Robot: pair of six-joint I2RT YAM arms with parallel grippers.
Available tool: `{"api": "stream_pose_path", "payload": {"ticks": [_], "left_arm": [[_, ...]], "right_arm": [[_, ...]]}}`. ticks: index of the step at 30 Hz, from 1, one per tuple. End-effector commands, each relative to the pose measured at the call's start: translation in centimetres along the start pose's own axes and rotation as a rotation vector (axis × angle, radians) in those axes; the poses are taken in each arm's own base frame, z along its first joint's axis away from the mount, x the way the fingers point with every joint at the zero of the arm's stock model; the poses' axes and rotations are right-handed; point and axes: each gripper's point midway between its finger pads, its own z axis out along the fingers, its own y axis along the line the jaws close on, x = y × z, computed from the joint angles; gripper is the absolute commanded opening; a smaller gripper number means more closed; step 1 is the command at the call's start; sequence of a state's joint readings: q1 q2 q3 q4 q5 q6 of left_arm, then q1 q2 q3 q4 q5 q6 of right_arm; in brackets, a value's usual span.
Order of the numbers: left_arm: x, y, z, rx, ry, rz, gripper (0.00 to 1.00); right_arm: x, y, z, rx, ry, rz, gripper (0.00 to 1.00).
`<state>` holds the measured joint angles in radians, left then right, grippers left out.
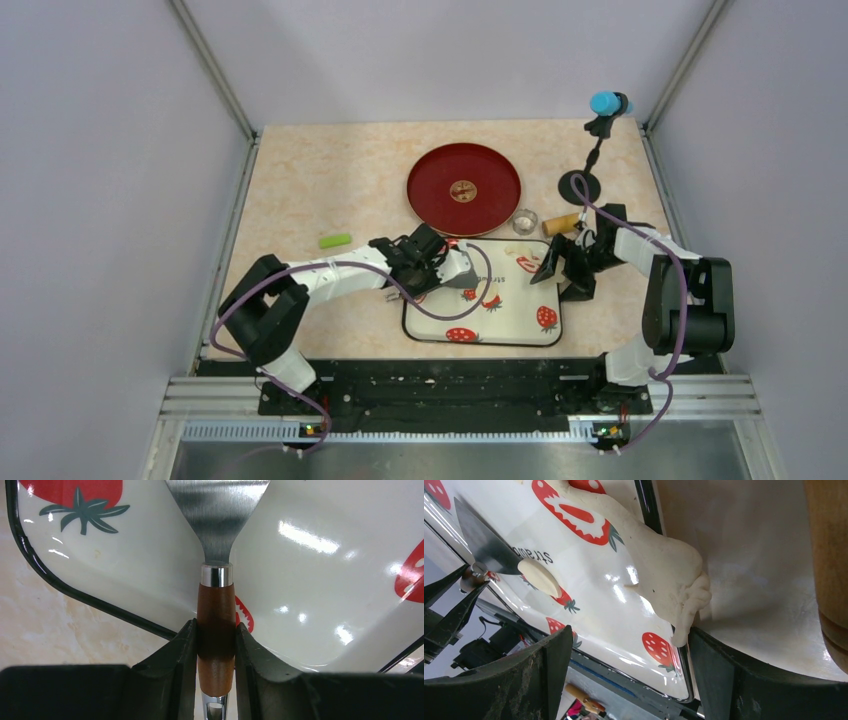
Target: Roll out the dumpling wrappers from the dough
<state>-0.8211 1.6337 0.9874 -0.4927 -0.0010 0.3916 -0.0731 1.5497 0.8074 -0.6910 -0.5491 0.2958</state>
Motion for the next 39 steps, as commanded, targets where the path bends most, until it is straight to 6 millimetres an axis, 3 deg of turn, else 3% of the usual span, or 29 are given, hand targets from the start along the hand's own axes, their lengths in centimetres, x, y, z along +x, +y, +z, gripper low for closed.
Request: {"api": "stream_pose_path", "payload": {"ticks": [1, 8, 24, 39], "left_arm": [[-0.5, -0.8, -0.6, 0.036, -0.058, 0.022, 0.00], [0.0, -1.2, -0.7, 0.053, -0.066, 0.080, 0.00], [-1.6, -1.4, -0.7, 0.102, -0.082, 0.122, 0.00], [-1.3, -1.7, -0.7, 0.113, -0.036, 0.194, 0.00]], "right_arm": [[-1.4, 0.9, -0.4, -0.030, -0.031, -0.037, 0.83], [-1.2, 0.8, -0.4, -0.028, -0.029, -0.037, 0.83], [-1.3, 0.8, -0.4, -0.026, -0.030, -0.037, 0.83], [-1.3, 0.9, -0.4, -0.030, -0.031, -0.037, 0.83]]}}
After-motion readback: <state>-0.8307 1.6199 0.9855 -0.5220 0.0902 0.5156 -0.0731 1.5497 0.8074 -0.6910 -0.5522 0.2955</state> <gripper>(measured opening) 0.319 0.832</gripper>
